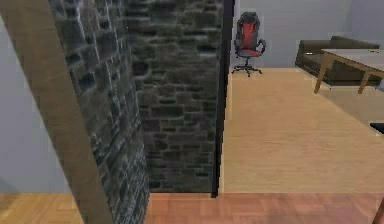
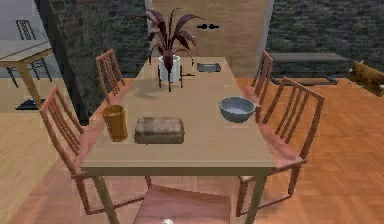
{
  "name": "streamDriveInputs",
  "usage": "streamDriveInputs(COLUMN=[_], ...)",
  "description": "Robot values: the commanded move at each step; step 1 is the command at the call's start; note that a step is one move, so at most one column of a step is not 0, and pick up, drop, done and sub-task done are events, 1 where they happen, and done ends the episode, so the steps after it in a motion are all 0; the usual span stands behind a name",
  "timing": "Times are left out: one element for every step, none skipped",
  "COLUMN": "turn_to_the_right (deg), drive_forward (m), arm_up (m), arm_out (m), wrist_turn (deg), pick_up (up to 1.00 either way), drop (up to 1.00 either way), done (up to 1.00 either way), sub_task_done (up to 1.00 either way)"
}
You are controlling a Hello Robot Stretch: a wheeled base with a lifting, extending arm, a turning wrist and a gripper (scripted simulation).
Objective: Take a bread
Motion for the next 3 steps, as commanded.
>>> streamDriveInputs(turn_to_the_right=[0.0, 0.0, 0.0], drive_forward=[0.00, 0.00, 0.00], arm_up=[0.50, 0.38, 0.00], arm_out=[0.00, 0.00, 0.50], wrist_turn=[0.0, 0.0, 0.0], pick_up=[0.00, 0.00, 0.00], drop=[0.00, 0.00, 0.00], done=[0.00, 0.00, 0.00], sub_task_done=[0.00, 0.00, 0.00])
